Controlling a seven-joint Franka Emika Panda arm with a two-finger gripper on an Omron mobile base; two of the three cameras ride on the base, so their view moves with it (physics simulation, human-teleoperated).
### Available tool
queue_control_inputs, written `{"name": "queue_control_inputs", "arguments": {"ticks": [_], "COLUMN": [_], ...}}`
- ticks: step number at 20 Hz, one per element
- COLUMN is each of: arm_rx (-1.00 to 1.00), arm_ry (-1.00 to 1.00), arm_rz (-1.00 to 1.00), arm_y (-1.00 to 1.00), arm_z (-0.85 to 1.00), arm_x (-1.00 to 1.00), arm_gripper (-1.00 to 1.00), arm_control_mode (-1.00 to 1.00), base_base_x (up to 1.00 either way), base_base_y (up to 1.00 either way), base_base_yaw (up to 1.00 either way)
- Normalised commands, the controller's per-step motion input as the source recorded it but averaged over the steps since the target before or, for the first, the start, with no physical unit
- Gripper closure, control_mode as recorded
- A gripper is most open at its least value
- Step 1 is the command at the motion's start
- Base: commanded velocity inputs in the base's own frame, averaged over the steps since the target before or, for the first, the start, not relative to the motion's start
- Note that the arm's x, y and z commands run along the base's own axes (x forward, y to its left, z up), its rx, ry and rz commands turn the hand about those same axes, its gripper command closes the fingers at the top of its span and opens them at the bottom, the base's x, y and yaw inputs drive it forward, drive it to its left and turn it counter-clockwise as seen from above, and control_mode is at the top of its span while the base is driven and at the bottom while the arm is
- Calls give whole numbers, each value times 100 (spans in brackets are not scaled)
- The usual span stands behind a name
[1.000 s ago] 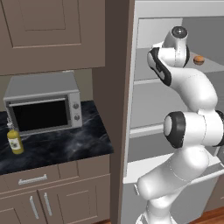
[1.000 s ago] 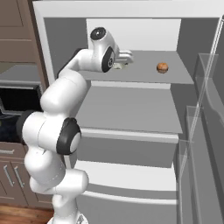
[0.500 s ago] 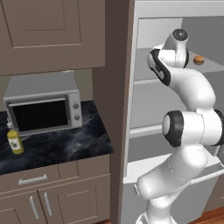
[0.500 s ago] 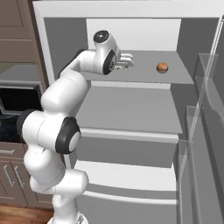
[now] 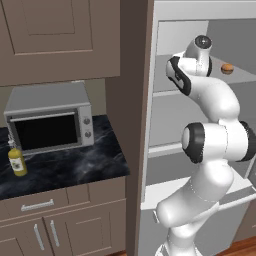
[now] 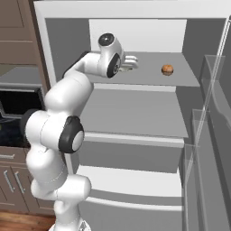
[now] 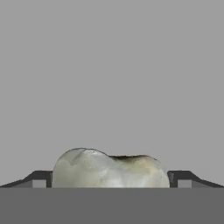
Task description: Retrieve the bottle and the shaker from the cabinet and place them next to the mixing bowl on the counter. Then add garlic from the fridge to the mixing bowl.
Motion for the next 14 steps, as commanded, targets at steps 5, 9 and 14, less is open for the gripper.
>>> {"name": "queue_control_inputs", "arguments": {"ticks": [5, 9, 14], "arm_rx": [0, 0, 0], "arm_ry": [0, 0, -4], "arm_rz": [1, 0, 0], "arm_y": [0, 0, 0], "arm_z": [0, 0, 0], "arm_x": [19, 9, 0], "arm_gripper": [100, 100, 100], "arm_control_mode": [-100, -100, -100], "base_base_x": [0, 0, 0], "base_base_y": [0, 0, 0], "base_base_yaw": [0, 0, 0]}}
